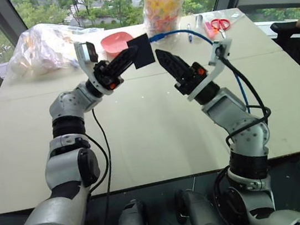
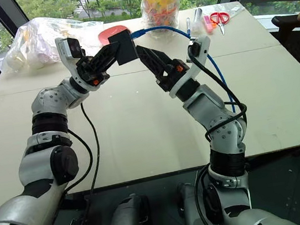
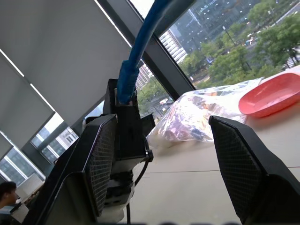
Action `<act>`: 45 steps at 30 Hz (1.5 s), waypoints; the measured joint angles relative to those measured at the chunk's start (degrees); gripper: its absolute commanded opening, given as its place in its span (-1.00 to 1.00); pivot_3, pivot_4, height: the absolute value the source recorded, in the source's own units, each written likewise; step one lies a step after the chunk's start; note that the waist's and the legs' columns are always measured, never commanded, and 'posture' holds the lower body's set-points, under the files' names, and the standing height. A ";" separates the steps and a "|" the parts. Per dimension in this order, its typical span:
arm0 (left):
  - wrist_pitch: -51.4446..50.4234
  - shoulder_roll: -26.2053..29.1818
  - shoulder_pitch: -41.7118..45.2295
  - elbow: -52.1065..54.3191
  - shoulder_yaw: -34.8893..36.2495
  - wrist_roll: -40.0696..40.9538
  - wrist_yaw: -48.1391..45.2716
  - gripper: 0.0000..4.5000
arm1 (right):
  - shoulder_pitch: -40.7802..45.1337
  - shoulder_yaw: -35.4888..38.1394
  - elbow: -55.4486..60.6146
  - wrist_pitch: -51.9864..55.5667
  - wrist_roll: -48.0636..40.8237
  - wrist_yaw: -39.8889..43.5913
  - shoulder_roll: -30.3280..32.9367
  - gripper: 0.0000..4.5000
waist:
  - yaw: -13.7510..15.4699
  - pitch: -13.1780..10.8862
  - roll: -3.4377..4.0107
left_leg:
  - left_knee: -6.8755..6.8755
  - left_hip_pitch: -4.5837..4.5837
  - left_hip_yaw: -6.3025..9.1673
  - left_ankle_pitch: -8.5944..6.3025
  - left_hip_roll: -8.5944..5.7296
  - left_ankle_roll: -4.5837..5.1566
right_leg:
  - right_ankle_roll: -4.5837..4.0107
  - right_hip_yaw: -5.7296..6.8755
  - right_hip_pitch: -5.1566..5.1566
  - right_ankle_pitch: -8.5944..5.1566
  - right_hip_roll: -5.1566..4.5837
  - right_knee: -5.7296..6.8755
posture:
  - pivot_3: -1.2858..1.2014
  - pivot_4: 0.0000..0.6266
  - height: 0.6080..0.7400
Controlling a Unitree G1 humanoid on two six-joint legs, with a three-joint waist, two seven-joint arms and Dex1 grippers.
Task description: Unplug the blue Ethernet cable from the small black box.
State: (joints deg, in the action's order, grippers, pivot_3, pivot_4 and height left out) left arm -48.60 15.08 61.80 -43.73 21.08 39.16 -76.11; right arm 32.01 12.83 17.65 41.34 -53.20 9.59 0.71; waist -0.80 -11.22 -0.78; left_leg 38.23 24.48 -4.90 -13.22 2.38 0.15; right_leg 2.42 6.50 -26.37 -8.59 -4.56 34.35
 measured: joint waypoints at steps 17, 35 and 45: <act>-2.36 -0.81 -3.25 5.25 -2.06 2.54 1.77 -0.80 | 1.25 -2.22 -1.12 -1.98 -1.66 1.15 0.19 0.44 | 0.03 0.00 0.00 | 0.00 0.01 0.01 0.00 0.00 0.00 | 0.00 0.01 0.00 0.00 0.00 -0.03 | 0.03 -0.52 1.00; -1.76 -0.71 -3.28 5.06 -2.24 2.71 2.32 -0.80 | 1.80 -2.13 -1.12 -2.95 -5.67 0.83 -0.42 0.21 | 0.03 0.00 0.00 | -0.01 0.01 0.01 0.00 0.01 0.00 | 0.00 0.01 0.00 -0.01 0.01 -0.06 | 0.03 -0.52 1.00; -1.82 -0.70 -3.30 5.00 -2.31 3.80 2.21 -0.80 | 1.79 -2.30 -1.48 -3.08 -6.54 1.40 0.22 -0.99 | 0.03 0.00 0.00 | -0.04 0.03 0.01 -0.01 0.02 0.00 | 0.00 0.02 -0.02 -0.01 0.01 -0.09 | 0.03 -0.52 1.00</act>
State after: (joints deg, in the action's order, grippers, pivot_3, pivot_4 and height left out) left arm -50.42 14.38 58.51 -38.73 18.76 42.96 -73.91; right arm 33.81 10.54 16.17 38.26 -59.75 10.99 0.94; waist -0.77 -11.22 -0.78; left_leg 38.19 24.51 -4.89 -13.23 2.40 0.14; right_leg 2.41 6.51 -26.38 -8.60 -4.55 34.26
